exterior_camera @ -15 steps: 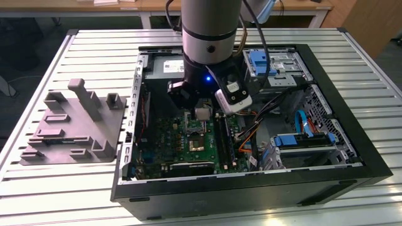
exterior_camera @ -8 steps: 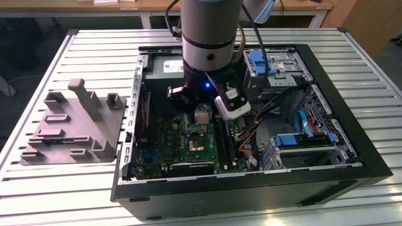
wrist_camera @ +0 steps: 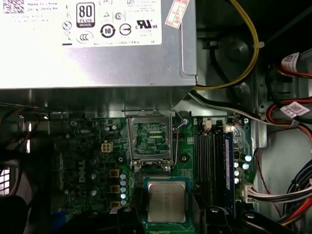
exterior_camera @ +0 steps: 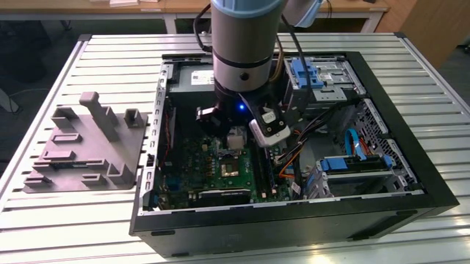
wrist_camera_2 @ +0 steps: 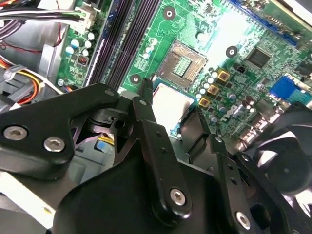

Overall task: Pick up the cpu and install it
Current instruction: 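Place the cpu into insertion slot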

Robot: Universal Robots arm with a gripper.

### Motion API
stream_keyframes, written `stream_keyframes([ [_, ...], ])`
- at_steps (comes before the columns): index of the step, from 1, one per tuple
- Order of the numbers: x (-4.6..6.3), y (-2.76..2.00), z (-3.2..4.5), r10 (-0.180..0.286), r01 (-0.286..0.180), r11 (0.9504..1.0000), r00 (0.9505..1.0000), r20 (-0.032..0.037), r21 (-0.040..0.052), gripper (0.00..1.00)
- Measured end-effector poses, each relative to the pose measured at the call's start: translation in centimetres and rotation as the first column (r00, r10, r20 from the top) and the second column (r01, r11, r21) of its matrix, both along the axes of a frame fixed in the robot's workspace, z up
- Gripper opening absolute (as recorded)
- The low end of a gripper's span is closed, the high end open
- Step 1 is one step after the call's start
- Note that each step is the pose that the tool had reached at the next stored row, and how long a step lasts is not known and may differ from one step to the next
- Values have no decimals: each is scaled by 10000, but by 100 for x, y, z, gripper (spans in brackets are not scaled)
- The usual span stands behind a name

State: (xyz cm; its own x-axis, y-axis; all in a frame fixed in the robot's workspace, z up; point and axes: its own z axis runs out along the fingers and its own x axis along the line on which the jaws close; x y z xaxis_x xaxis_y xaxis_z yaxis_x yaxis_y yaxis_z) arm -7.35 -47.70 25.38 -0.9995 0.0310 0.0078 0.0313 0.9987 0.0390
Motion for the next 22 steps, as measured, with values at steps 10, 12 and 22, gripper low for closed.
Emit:
stream_keyframes([
  [10,-9,0,-182,0,0,10000,10000,0,1,47],
  [12,-9,0,-219,0,0,10000,10000,0,1,47],
  [22,-10,0,-257,0,0,10000,10000,-1,0,47],
])
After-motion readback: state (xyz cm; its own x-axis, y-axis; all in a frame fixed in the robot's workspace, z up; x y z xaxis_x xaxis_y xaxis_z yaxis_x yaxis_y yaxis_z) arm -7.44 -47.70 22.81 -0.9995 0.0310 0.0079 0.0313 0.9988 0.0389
